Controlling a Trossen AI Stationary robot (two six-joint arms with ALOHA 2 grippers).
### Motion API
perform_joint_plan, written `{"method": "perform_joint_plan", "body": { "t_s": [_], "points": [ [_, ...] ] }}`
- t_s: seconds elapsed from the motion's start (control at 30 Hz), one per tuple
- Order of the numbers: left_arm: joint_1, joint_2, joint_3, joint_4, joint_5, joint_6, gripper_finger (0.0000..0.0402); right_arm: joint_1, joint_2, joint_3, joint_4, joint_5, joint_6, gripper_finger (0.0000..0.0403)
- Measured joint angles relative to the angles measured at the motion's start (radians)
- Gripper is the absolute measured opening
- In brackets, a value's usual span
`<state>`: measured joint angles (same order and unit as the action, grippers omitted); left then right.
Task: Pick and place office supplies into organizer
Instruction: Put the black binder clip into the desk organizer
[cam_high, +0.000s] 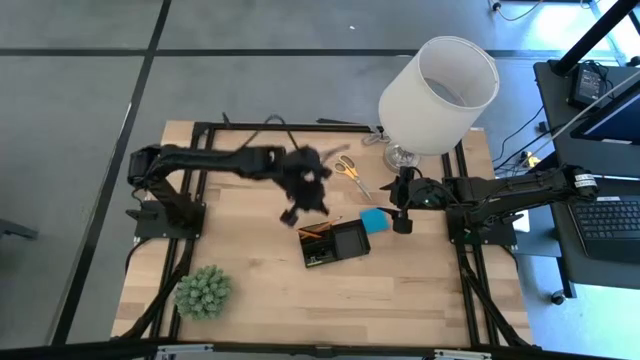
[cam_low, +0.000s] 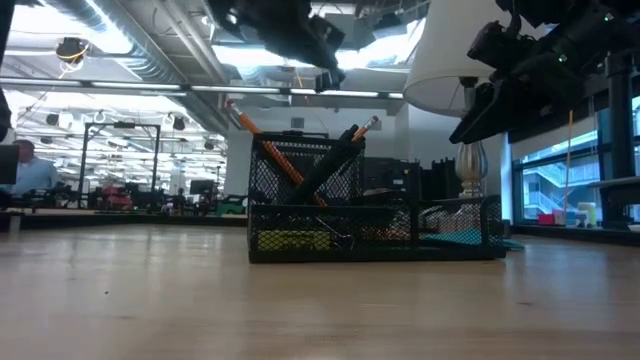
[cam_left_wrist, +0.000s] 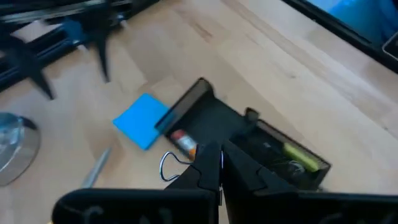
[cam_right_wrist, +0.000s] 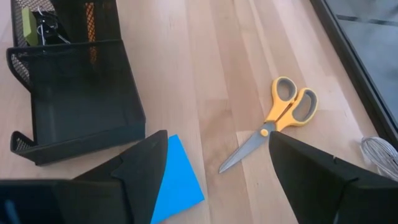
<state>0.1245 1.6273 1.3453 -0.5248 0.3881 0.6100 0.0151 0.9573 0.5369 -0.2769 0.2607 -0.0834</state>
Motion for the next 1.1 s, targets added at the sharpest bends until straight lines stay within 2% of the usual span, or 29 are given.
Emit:
{"method": "perform_joint_plan", "body": {
  "t_s": [0.13, 0.3, 0.43, 0.67, 0.83, 1.1],
  "points": [
    [-0.106, 0.014, 0.000, 0.003, -0.077, -0.052, 0.0002, 0.000, 0.000, 0.000, -0.006, 0.000, 0.001, 0.0281],
    [-0.210, 0.043, 0.000, 0.026, -0.082, -0.065, 0.0002, 0.000, 0.000, 0.000, -0.006, 0.000, 0.002, 0.0281],
    [-0.257, 0.086, 0.000, 0.054, -0.129, -0.065, 0.0002, 0.000, 0.000, 0.000, -0.009, 0.000, 0.004, 0.0281],
    [-0.280, 0.184, 0.000, 0.049, -0.161, -0.074, 0.0002, 0.000, 0.000, 0.000, -0.042, 0.000, 0.031, 0.0281],
    [-0.280, 0.238, 0.000, 0.041, -0.254, -0.074, 0.0002, 0.000, 0.000, 0.000, -0.071, 0.000, 0.056, 0.0281],
    [-0.280, 0.258, 0.000, 0.043, -0.255, -0.078, 0.0002, 0.000, 0.000, 0.000, -0.076, 0.000, 0.052, 0.0281]
  ]
}}
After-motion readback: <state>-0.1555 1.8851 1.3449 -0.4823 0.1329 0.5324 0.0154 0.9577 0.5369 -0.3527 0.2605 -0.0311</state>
